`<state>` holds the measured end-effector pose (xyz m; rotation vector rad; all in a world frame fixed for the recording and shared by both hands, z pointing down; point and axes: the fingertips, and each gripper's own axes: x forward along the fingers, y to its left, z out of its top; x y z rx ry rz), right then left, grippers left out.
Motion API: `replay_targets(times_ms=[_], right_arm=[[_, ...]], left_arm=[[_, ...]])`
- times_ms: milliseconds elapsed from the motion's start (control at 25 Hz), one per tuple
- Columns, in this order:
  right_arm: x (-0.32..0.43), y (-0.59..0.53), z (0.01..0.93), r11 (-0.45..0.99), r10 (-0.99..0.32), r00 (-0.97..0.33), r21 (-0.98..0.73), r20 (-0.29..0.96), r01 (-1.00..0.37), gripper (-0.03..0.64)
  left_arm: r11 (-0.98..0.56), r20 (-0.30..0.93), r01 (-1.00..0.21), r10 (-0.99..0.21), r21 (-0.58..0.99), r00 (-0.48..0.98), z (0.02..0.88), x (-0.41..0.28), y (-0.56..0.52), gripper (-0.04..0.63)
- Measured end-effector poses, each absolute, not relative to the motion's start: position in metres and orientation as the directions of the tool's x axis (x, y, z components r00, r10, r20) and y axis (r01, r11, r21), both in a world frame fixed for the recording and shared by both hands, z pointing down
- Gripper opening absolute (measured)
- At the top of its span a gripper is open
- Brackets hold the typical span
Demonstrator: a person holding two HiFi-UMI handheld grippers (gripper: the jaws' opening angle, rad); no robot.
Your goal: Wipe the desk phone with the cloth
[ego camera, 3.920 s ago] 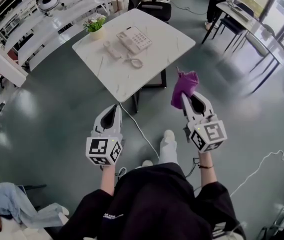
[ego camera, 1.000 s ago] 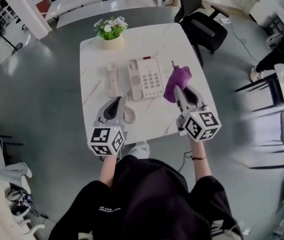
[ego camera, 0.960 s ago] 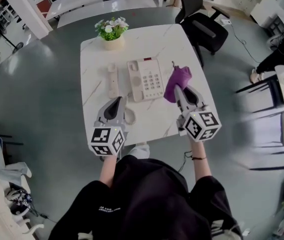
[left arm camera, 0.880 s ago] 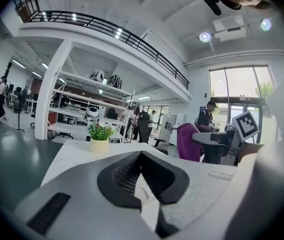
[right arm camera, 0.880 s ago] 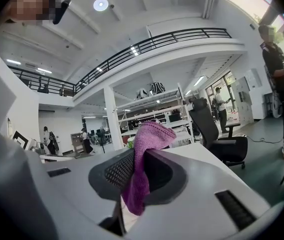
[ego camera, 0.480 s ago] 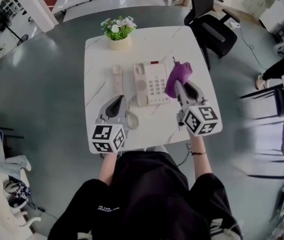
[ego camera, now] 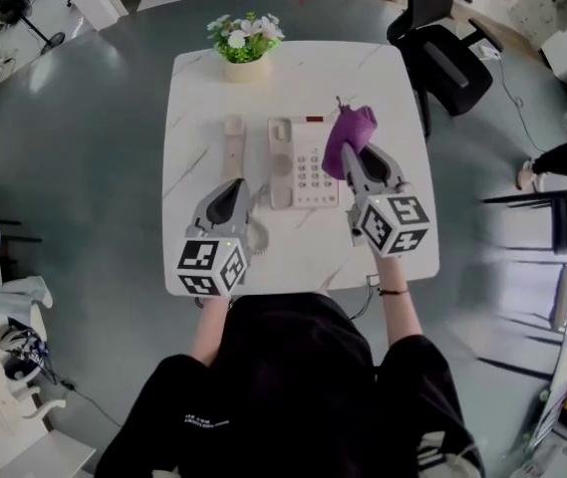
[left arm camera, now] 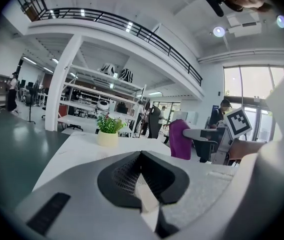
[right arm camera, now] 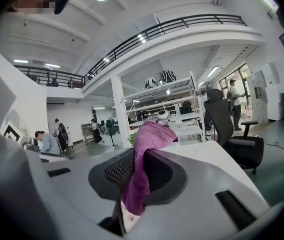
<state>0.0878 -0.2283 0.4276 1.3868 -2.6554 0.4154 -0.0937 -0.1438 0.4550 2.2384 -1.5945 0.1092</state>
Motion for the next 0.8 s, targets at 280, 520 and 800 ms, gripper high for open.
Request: replay_targets(times_ms=[280, 520, 800], right_arm=[[0.071, -0.262, 0.448, 0.595, -0.744, -0.607, -0.136, 0.279, -0.792, 0.038], [0.057, -0.286, 0.453, 0.639, -0.725, -0.614, -0.028, 0.311, -0.768, 0.038], [0.036, -0.308, 0.458, 0.695, -0.701, -0.628, 0.124, 0.338, -0.709, 0.038]], left_arm=[[-0.233, 0.314, -0.929, -0.894, 0.287, 0.321, 0.472, -0.09, -0.162, -0.002], [-0.201, 0.337, -0.926, -0.889, 0.321, 0.31, 0.489, -0.088, -0.171, -0.002], [-0.181, 0.347, -0.922, -0.888, 0.342, 0.303, 0.499, -0.089, -0.18, -0.002]])
